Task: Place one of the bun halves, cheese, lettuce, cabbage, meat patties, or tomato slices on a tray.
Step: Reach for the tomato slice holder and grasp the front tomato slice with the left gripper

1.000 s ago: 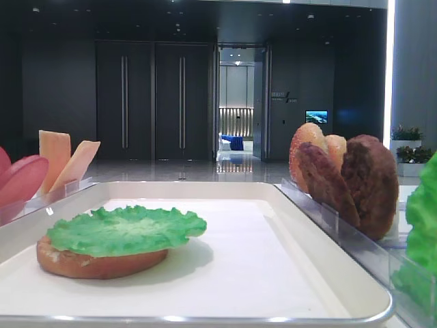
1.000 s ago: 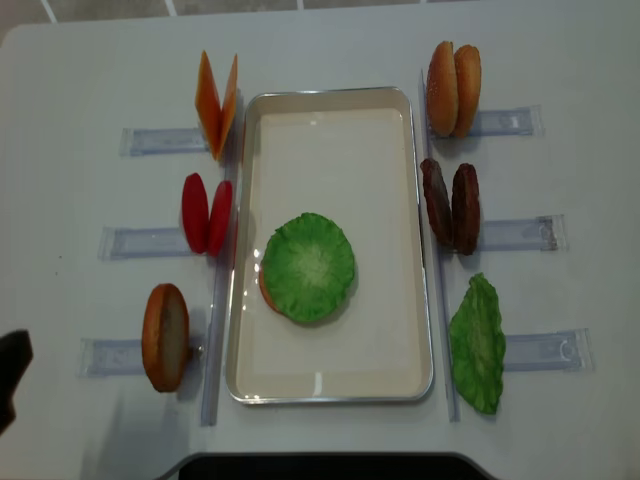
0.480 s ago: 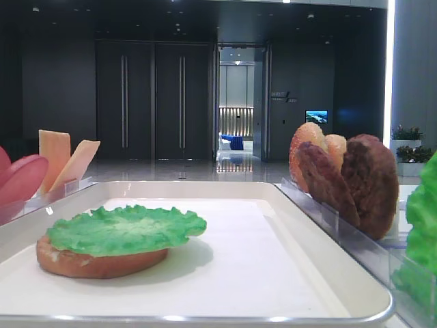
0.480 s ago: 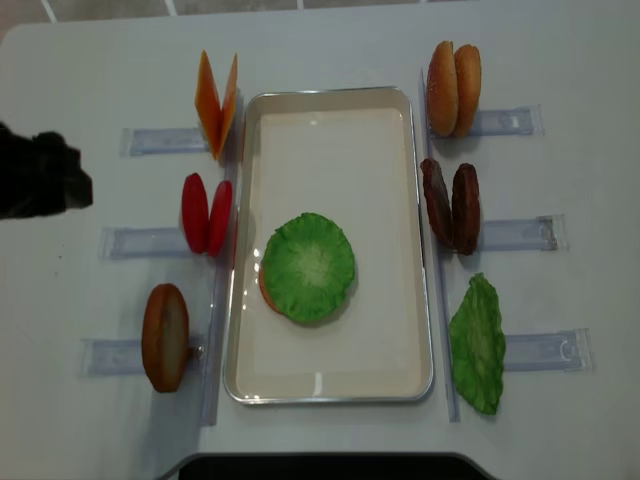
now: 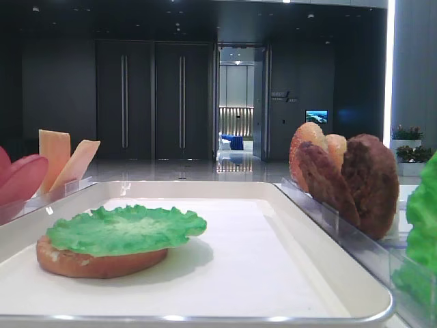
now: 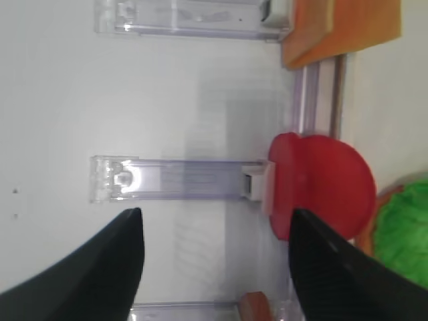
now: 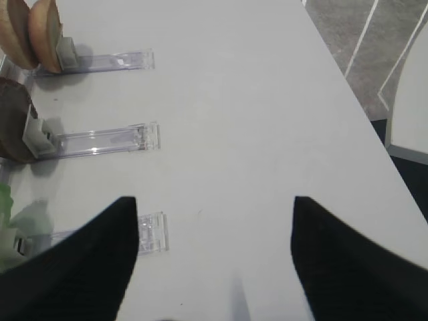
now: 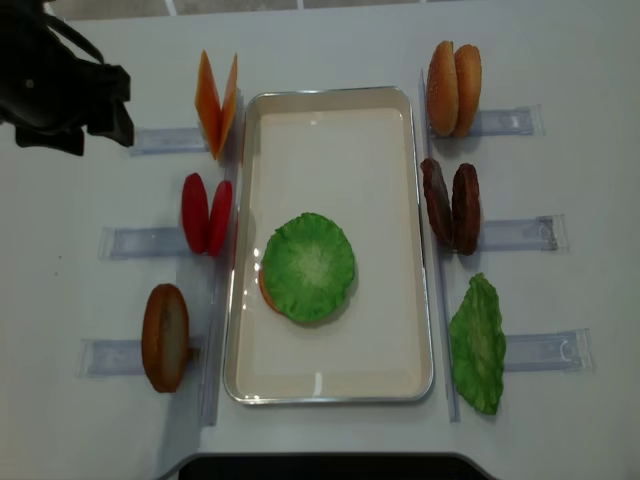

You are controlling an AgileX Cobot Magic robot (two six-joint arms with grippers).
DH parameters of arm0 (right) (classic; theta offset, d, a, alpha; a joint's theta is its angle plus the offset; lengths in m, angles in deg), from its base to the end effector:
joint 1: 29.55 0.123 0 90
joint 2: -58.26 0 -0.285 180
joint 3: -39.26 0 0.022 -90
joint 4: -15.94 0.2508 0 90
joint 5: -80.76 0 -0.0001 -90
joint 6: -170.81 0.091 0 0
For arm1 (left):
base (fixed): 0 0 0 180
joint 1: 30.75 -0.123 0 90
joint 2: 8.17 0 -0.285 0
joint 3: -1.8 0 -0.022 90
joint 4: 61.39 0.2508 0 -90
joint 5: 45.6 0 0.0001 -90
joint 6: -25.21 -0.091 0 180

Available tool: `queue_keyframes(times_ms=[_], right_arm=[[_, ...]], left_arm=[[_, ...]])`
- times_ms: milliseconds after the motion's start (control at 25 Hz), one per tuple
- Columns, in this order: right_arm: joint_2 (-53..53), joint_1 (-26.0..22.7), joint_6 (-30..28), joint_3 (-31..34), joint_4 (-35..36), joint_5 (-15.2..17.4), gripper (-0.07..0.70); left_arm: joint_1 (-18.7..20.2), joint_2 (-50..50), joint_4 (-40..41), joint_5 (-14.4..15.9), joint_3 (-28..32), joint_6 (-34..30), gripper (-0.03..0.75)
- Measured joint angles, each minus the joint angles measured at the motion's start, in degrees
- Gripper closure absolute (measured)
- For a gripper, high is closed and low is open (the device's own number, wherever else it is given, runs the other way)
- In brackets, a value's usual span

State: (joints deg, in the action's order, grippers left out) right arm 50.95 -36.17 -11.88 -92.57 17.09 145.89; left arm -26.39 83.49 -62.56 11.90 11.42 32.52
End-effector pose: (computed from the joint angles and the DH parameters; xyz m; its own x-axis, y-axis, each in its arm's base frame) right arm -0.0100 0.0028 0.2731 -0.5092 0.0203 -0.8604 0.0802 0.9965 -0.0239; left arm 0.2904 -0.0237 0.2955 -0.9319 -0.0674 -0.3564 -0.0469 0.9967 -0.0659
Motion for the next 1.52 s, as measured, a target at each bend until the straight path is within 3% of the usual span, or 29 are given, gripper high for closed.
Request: queue_keyframes(times_ms=[400,560,920,1520], right_arm=[[0.0,0.0,0.0,0.0,0.0,0.0,0.167],[0.0,0.0,0.0,0.0,0.0,0.0,0.167],[0.0,0.0,0.0,0.0,0.0,0.0,0.167],[0.0,0.0,-0.1,0.0,0.0,0.0,0.167]], left_arm=[[15.0,3.7,0.2,-2.1,-0.4,14.2,0.198],[19.2,6.0,3.2,-3.1,-0.4,20.2,0.198],[20.2,11.6,5.2,-2.9,-0.4,21.7,0.264],[20.2,18.0,8.4,-4.5,-0.4,22.1,0.272]])
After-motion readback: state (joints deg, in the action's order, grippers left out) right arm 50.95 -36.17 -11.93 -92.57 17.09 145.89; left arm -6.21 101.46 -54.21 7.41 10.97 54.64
